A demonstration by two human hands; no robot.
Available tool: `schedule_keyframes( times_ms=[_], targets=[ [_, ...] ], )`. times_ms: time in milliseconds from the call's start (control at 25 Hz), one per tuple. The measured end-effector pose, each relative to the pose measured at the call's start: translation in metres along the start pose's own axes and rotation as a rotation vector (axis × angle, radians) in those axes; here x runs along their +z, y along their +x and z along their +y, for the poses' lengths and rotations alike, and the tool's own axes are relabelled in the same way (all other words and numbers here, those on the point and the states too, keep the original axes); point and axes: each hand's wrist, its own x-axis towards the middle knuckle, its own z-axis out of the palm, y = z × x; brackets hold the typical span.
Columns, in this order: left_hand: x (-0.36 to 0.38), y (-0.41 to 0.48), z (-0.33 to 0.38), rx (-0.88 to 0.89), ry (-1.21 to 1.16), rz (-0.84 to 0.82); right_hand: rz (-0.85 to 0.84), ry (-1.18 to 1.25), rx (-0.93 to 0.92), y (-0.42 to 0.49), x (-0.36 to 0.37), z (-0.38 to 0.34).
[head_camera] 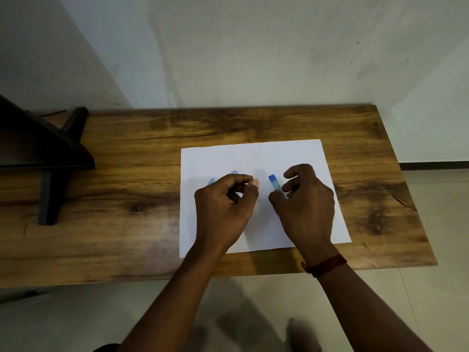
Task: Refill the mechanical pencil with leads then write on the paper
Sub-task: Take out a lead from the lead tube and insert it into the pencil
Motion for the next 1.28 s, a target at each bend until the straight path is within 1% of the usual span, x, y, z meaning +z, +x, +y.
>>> schedule_keyframes(
  times_ms=[80, 160, 280, 360, 480, 600, 720, 880, 960, 1080, 1280],
  targets=[
    [0.004, 0.002, 0.001, -0.038, 0.029, 0.047, -0.005, 0.104, -0.068, 0.000, 0.002, -0.003],
    [0.007, 0.004, 0.002, -0.096, 0.017, 0.040, -0.015, 0.216, -0.101, -0.001, 0.004, -0.005],
    [0.009, 0.006, 0.003, -0.256, -0.100, -0.034, -0.020, 0.348, -0.123, -0.002, 0.008, -0.007],
    [0.008, 0.008, 0.005, -0.349, -0.180, -0.014, -0.052, 0.412, -0.132, 0.000, 0.009, -0.008],
    [0.004, 0.010, 0.008, -0.373, -0.261, 0.005, -0.124, 0.465, -0.162, 0.004, 0.008, -0.010],
    [0.003, 0.010, 0.012, -0.338, -0.316, -0.022, -0.162, 0.548, -0.182, 0.007, 0.006, -0.011],
    [0.000, 0.012, 0.010, -0.332, -0.310, -0.004, -0.195, 0.618, -0.172, 0.007, 0.005, -0.013],
    [-0.005, 0.012, 0.004, -0.232, -0.161, -0.098, -0.201, 0.569, -0.079, 0.013, 0.003, -0.010],
    [-0.007, 0.011, 0.003, -0.132, -0.071, -0.148, -0.244, 0.554, -0.083, 0.014, 0.000, -0.009],
    [-0.010, 0.011, 0.001, -0.005, 0.011, -0.181, -0.285, 0.547, -0.111, 0.014, -0.002, -0.011],
    [-0.013, 0.011, 0.003, 0.079, 0.072, -0.200, -0.331, 0.540, -0.111, 0.015, -0.005, -0.010]
  ],
)
